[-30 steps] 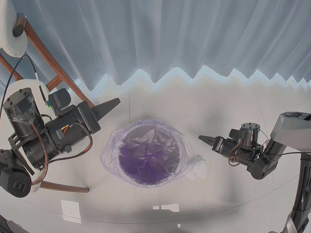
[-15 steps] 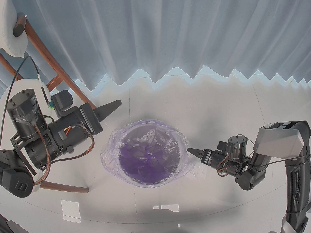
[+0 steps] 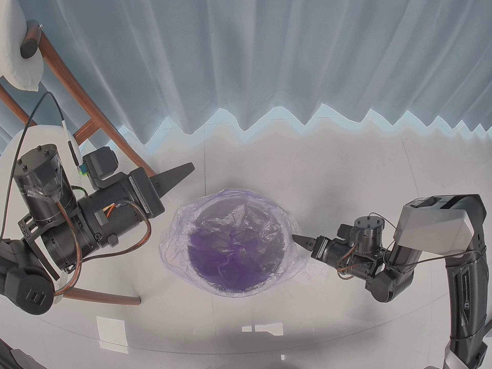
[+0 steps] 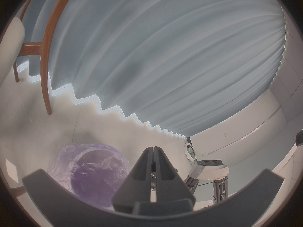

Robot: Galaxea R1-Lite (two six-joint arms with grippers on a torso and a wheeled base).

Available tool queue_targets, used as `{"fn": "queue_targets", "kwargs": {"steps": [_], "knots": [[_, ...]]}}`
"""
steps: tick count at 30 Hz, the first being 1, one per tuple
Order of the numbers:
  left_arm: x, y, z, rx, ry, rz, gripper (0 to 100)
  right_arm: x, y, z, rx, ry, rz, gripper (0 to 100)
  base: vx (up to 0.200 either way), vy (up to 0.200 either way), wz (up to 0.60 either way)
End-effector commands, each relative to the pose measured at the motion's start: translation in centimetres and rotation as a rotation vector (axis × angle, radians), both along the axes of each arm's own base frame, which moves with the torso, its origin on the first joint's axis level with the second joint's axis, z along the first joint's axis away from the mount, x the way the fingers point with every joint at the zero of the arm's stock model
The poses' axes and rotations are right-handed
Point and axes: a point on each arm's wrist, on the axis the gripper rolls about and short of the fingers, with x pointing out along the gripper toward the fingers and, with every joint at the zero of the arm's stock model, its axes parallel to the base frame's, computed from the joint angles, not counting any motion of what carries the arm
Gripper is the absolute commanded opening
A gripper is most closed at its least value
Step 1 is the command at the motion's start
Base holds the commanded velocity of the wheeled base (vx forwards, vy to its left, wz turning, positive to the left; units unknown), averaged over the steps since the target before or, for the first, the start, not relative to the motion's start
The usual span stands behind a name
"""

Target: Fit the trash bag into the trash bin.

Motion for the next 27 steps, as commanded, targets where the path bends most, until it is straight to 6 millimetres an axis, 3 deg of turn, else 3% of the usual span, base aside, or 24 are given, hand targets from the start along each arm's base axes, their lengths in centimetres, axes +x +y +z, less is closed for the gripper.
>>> {"fn": "queue_targets", "kwargs": {"steps": [1,12,22,27], "knots": [[0.0,0.0,-0.1,0.000,0.003,0.000,0,-0.3,0.4,-0.7,-0.006,0.017,0.012,0,0.000,0.000,0.00],[0.1,0.0,-0.1,0.001,0.002,0.005,0,0.0,0.6,-0.1,0.021,-0.030,0.008,0,0.000,0.000,0.00],[-0.1,0.0,0.0,0.001,0.000,0.000,0,1.0,-0.7,-4.1,-0.157,-0.058,-0.043,0,0.000,0.000,0.00],[-0.1,-0.1,0.0,0.001,0.000,-0.003,0,2.1,-1.1,-4.1,-0.157,-0.065,-0.062,0,0.000,0.000,0.00]]}}
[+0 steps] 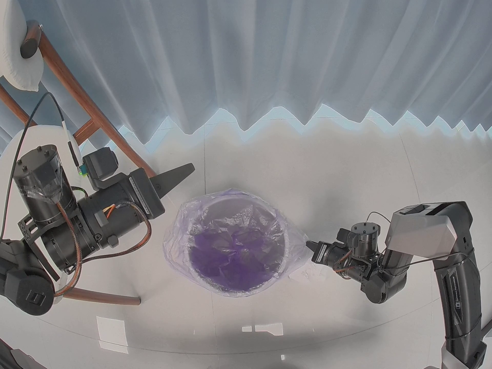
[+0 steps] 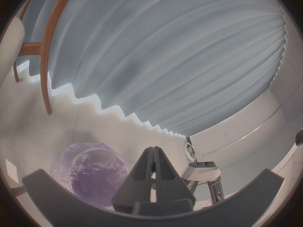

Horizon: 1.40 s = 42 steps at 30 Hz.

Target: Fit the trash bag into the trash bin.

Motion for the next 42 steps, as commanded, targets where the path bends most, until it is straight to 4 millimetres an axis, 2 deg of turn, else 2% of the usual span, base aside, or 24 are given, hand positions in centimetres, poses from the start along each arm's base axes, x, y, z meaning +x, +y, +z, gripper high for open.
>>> {"fn": "queue_targets", "kwargs": {"steps": [1,8,19,20,23,25,27,30,36,39,42], "knots": [[0.0,-0.1,0.0,0.000,0.000,-0.003,0,0.7,-0.4,-1.2,-0.015,0.029,-0.017,0,0.000,0.000,0.00],[-0.1,-0.1,-0.1,0.001,0.002,-0.003,0,1.9,-1.1,-1.5,-0.024,0.032,-0.041,0,0.000,0.000,0.00],[-0.3,-0.4,-0.4,0.015,0.007,-0.019,0,2.8,-1.1,-1.3,-0.029,0.048,-0.046,0,0.000,0.000,0.00],[-0.3,-0.4,-0.4,0.020,0.004,-0.019,0,2.7,-1.1,-1.3,-0.029,0.050,-0.044,100,0.000,0.000,0.00],[-0.3,-0.4,-0.4,0.022,0.002,-0.019,0,2.6,-1.0,-1.0,-0.018,0.037,-0.047,100,0.000,0.000,0.00],[-0.3,-0.4,-0.5,0.024,0.006,-0.019,0,2.3,-0.9,0.0,0.009,0.019,-0.051,100,0.000,0.000,0.00],[-0.3,-0.4,-0.6,0.028,0.013,-0.021,0,0.7,-1.1,2.4,0.080,0.009,-0.063,100,0.000,0.000,0.00],[-0.5,-0.6,-0.9,0.035,0.027,-0.030,0,-1.7,-1.2,4.8,0.144,0.025,-0.067,100,0.000,0.000,0.00],[-0.3,-1.0,-3.1,0.114,0.166,-0.042,0,-7.1,-3.2,9.2,0.286,0.001,-0.050,100,0.000,0.000,0.00],[1.1,-1.1,-4.2,0.131,0.199,-0.020,0,-9.4,-4.2,10.9,0.329,-0.024,-0.026,100,0.000,0.000,0.00],[2.4,-1.0,-4.8,0.110,0.190,0.006,0,-10.1,-5.0,12.4,0.370,-0.041,-0.045,100,0.000,0.000,0.00]]}}
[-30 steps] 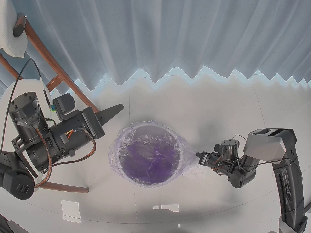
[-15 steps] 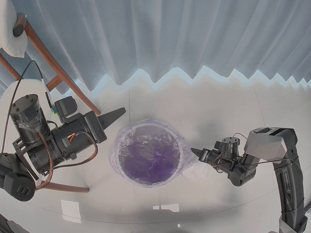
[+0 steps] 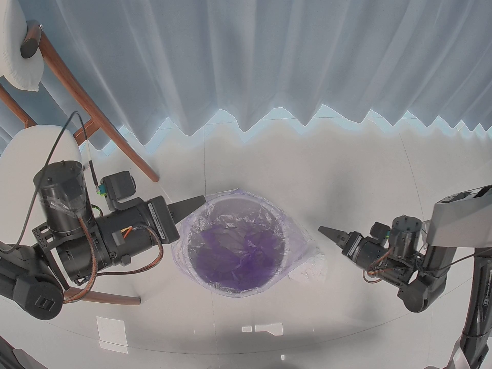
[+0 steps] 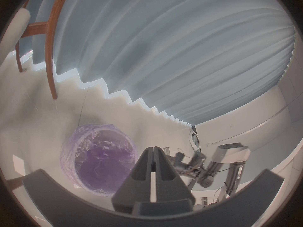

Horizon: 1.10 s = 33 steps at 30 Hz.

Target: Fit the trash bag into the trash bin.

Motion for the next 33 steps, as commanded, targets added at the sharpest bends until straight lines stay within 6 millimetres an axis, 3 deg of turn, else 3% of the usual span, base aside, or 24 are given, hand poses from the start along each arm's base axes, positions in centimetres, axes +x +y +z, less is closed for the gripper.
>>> {"fn": "queue_targets", "kwargs": {"steps": [1,7,12,16,26,27,33], "knots": [[2.5,-0.2,-2.5,0.014,0.064,0.035,0,-3.5,-1.9,5.7,0.126,-0.099,-0.015,100,0.000,0.000,0.00],[2.8,-0.4,-3.2,-0.005,0.107,0.039,0,-3.8,-4.3,7.0,0.181,-0.109,-0.099,100,-0.167,0.000,0.00],[3.0,-0.4,-4.0,0.012,0.138,0.043,0,-3.8,-4.8,7.1,0.208,-0.095,-0.120,100,-0.200,0.000,0.00],[3.6,-0.1,-5.5,0.038,0.182,0.067,0,-3.1,-6.1,6.3,0.201,-0.075,-0.174,100,-0.200,0.000,0.00],[4.1,-0.4,-9.2,0.110,0.288,0.078,0,-0.3,-9.1,2.8,0.164,-0.006,-0.287,100,0.000,0.000,0.00],[4.2,-0.4,-9.7,0.119,0.302,0.078,100,0.1,-9.4,2.6,0.164,-0.009,-0.299,100,0.000,0.000,0.00],[5.1,-0.3,-12.6,0.175,0.369,0.119,100,0.9,-9.9,1.4,0.169,0.016,-0.290,100,0.000,0.000,0.00]]}}
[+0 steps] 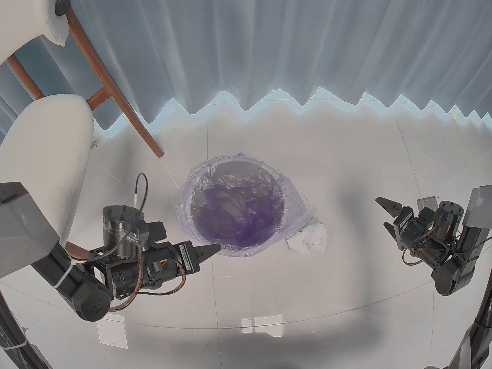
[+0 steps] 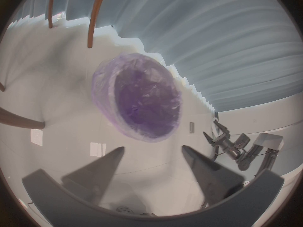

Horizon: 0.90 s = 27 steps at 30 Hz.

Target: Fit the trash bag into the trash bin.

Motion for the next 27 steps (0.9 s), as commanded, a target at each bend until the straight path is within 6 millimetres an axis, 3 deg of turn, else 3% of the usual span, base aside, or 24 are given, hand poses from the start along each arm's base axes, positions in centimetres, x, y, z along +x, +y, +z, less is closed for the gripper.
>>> {"fn": "queue_targets", "kwargs": {"steps": [1,9,16,20,23,27], "knots": [[0.8,0.2,-3.2,0.068,0.079,0.031,100,0.8,-0.4,-1.8,0.009,0.038,0.000,100,0.000,0.000,0.00],[1.8,0.6,-6.4,0.142,0.136,0.092,100,1.7,-1.1,-3.3,0.016,0.064,-0.012,100,0.000,0.000,0.00],[2.2,2.1,-7.7,0.143,0.144,0.145,100,2.3,-1.8,-3.4,0.016,0.052,-0.032,100,0.000,0.000,0.00],[0.5,3.1,-8.4,0.101,0.084,0.162,100,2.7,-1.9,-4.1,0.017,0.064,-0.037,100,0.000,0.000,0.00],[-0.9,4.0,-10.2,0.093,0.064,0.178,100,2.9,-1.9,-4.8,0.017,0.079,-0.034,100,0.000,0.000,0.00],[-0.3,5.7,-10.3,0.069,0.102,0.278,100,3.2,-1.9,-5.4,0.017,0.088,-0.034,100,0.000,0.000,0.00]]}}
